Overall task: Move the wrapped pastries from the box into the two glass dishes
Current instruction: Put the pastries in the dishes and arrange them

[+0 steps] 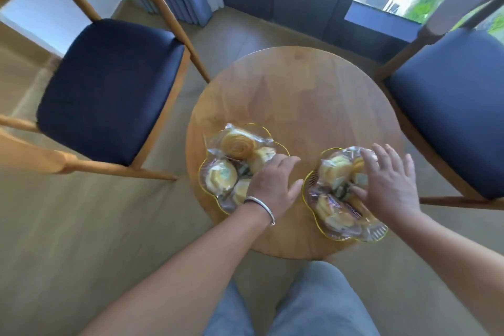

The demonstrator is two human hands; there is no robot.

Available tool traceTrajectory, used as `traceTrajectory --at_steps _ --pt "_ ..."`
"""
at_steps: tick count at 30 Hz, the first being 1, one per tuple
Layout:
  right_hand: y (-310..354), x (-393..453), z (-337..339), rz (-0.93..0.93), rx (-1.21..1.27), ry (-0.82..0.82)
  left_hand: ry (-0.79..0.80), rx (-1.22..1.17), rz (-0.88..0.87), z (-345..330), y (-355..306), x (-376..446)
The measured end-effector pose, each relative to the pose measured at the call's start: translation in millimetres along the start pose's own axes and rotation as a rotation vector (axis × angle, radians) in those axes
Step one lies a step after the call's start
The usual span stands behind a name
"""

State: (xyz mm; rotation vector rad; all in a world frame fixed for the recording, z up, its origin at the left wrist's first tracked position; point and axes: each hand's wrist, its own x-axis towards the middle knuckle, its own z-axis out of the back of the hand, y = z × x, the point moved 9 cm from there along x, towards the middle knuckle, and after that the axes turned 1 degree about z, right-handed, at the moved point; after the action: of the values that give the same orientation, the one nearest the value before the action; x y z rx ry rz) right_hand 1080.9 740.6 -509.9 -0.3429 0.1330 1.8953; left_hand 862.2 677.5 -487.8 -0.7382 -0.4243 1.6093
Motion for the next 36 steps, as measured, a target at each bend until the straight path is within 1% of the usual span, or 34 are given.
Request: traceTrajectory --at_steps 3,5,7,10,13,15,18,24,26,28,30,32,34,36 --pt "52 -7 25 0.007 0.143 -0.092 -0.089 0.003 -0.089 42 30 -23" --pt "99 -13 35 0.020 0.268 -0.106 -0.112 0.068 -0.101 63 56 -35" --pt "146 -22 38 0.038 0.361 -0.093 -0.114 0.154 -0.053 79 86 -44" --pt "201 -35 23 0.045 0.395 0.044 -0.051 0.264 0.072 86 126 -49" --pt "223 -43 8 0.014 0.333 0.101 0.024 0.202 0.216 80 159 -48" --pt "226 -45 3 -0.006 0.294 0.093 0.081 0.169 0.272 69 172 -47" --pt "226 -45 -5 0.009 0.263 0.088 0.111 0.075 0.296 58 183 -46" --pt "226 -37 -12 0.012 0.271 0.105 0.063 0.010 0.274 54 189 -44" --pt "217 -43 -7 -0.001 0.336 0.088 0.014 -0.040 0.288 57 190 -49" --pt "199 -58 2 -0.023 0.488 -0.004 -0.034 -0.168 0.402 57 197 -61" --pt "170 -84 7 -0.085 0.614 -0.102 -0.028 -0.420 0.596 45 207 -79" --pt "139 -114 6 -0.180 0.639 -0.147 0.003 -0.575 0.738 30 208 -92" --pt "114 -141 1 -0.232 0.595 -0.158 0.016 -0.620 0.793 23 206 -94" --pt "96 -158 -3 -0.252 0.558 -0.165 0.018 -0.624 0.795 22 201 -88"
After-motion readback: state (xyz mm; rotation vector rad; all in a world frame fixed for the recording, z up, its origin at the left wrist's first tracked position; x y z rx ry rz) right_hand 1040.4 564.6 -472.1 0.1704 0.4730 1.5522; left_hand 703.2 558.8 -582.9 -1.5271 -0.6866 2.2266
